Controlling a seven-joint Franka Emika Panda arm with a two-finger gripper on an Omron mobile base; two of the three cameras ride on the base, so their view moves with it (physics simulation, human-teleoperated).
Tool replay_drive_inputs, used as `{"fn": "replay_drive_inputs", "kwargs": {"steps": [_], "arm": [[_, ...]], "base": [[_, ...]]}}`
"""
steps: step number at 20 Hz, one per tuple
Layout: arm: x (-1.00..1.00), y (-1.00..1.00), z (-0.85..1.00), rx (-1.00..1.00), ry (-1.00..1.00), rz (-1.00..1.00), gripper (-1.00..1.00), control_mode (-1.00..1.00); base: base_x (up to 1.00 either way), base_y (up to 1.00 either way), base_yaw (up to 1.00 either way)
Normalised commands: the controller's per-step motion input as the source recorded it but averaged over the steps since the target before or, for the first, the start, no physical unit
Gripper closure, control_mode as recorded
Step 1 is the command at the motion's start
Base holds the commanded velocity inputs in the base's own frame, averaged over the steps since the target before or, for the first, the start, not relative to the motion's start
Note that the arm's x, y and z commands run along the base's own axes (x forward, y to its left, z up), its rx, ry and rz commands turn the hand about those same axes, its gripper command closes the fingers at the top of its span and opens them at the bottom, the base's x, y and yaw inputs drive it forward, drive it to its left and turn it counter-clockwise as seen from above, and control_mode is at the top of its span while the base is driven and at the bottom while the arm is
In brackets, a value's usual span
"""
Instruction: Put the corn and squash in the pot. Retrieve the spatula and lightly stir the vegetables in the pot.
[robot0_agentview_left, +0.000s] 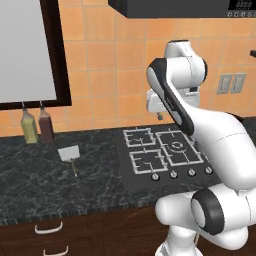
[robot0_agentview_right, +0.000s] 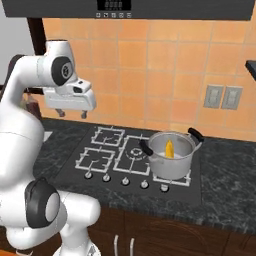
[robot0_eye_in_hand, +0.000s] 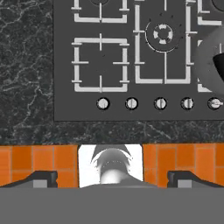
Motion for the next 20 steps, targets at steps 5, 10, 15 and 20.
{"fn": "replay_drive_inputs", "kwargs": {"steps": [5, 10, 15, 20], "arm": [[0.0, 0.34, -0.02, 0.0, 0.02, 0.04, -1.0, -1.0], [0.0, 0.96, -0.28, 0.0, 0.0, 0.21, -1.0, -1.0], [0.0, 1.0, -0.4, 0.0, 0.01, 0.19, -1.0, -1.0], [0.0, 1.0, -0.49, 0.0, 0.0, 0.13, -1.0, -1.0]], "base": [[0.03, 0.6, 0.05], [0.0, 0.0, 0.0], [0.0, 0.0, 0.0], [0.0, 0.0, 0.0]]}}
